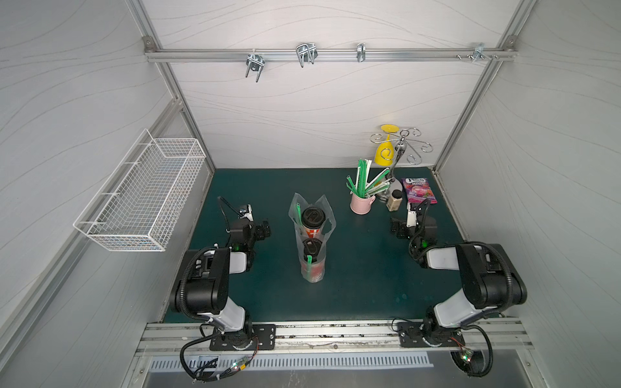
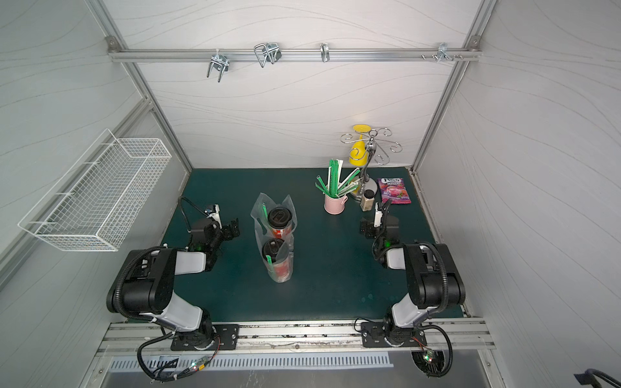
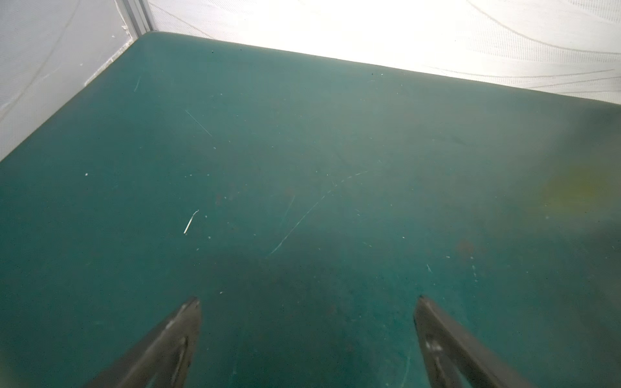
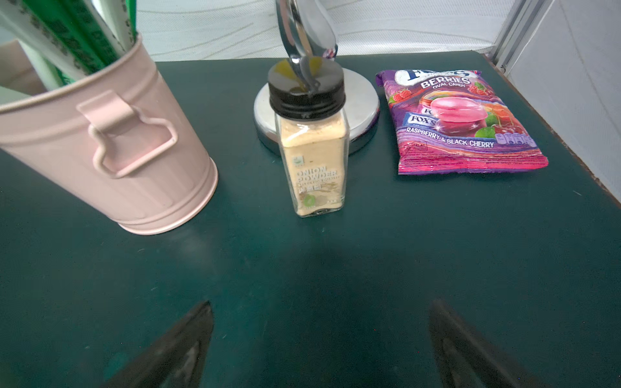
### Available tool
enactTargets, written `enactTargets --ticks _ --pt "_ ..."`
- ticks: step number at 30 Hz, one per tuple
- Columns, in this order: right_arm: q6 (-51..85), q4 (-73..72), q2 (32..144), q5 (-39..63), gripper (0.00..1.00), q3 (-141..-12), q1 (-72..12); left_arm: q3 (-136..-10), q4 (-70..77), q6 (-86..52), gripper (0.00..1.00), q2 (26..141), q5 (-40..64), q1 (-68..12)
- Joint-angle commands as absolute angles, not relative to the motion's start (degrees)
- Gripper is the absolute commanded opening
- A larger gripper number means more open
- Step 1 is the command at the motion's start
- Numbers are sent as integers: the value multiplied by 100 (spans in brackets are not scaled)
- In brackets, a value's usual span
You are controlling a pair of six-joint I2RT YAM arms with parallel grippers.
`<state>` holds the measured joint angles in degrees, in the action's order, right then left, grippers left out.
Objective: Pack milk tea into plastic carrier bags
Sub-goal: Reset both arms
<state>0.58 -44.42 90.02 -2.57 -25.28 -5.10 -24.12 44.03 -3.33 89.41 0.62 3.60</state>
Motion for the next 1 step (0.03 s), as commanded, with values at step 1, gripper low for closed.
enactTargets --ticks 1 --pt "-17 -4399 8994 -103 99 -2601 -483 -2479 4693 -227 99 8897 -7 352"
